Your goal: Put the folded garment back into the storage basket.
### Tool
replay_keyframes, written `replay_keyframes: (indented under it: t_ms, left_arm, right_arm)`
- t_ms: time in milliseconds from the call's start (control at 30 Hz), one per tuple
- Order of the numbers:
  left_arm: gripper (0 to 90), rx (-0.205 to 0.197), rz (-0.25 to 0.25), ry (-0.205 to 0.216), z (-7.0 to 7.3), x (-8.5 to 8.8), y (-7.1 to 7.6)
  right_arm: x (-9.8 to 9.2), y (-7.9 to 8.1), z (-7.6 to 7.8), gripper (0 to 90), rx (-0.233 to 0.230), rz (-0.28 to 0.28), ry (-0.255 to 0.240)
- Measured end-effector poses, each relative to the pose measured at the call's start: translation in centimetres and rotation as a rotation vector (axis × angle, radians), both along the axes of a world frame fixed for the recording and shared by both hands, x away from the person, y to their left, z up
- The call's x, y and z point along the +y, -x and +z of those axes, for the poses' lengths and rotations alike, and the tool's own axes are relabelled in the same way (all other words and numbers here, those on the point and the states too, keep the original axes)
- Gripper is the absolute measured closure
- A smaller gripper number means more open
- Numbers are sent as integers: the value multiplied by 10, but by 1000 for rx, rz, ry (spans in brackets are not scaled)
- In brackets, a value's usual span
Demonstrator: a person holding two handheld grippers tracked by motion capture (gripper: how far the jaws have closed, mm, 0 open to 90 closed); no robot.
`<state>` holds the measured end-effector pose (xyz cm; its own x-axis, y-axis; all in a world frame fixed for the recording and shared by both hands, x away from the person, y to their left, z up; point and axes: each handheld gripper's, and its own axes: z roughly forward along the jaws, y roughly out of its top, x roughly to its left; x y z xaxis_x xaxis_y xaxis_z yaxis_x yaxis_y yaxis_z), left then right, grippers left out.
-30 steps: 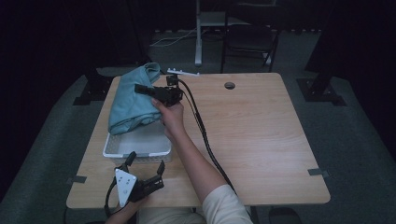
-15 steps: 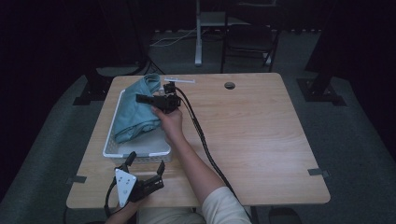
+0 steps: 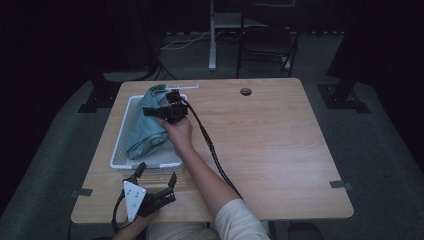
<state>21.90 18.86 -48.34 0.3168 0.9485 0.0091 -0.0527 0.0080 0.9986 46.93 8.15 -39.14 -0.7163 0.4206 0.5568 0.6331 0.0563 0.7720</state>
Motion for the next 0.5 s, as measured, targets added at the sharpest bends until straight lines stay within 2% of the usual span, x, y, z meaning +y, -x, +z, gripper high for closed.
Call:
replay_keyframes:
  t_ms: [33, 67, 100, 133, 200, 233, 267, 300, 333, 433, 500]
  left_arm:
    - [26, 1, 0, -1, 0, 0, 0]
    - [25, 1, 0, 0, 0, 0, 0]
    - [26, 1, 0, 0, 0, 0, 0]
    - [26, 1, 0, -1, 0, 0, 0]
    - [26, 0, 0, 0, 0, 0, 0]
    - [26, 0, 0, 0, 0, 0, 0]
    - [26, 0, 0, 0, 0, 0, 0]
    - [26, 0, 0, 0, 0, 0, 0]
    - [26, 0, 0, 0, 0, 0, 0]
    - [26, -1, -1, 0, 0, 0, 0]
    - [26, -1, -1, 1, 0, 0, 0]
  right_arm:
    - [0, 0, 0, 698, 0, 0, 0]
    - [3, 0, 0, 698, 1, -4, 36]
    - [3, 0, 0, 698, 1, -4, 36]
    - [7, 0, 0, 698, -4, -4, 77]
    - [11, 0, 0, 697, -6, -1, 112]
    - [11, 0, 0, 697, -6, -1, 112]
    - [14, 1, 0, 696, -7, -2, 155]
    - [14, 1, 0, 696, -7, -2, 155]
    - [17, 1, 0, 696, -14, -8, 187]
    - [19, 2, 0, 696, -10, -6, 200]
    - [21, 1, -1, 691, 2, -3, 229]
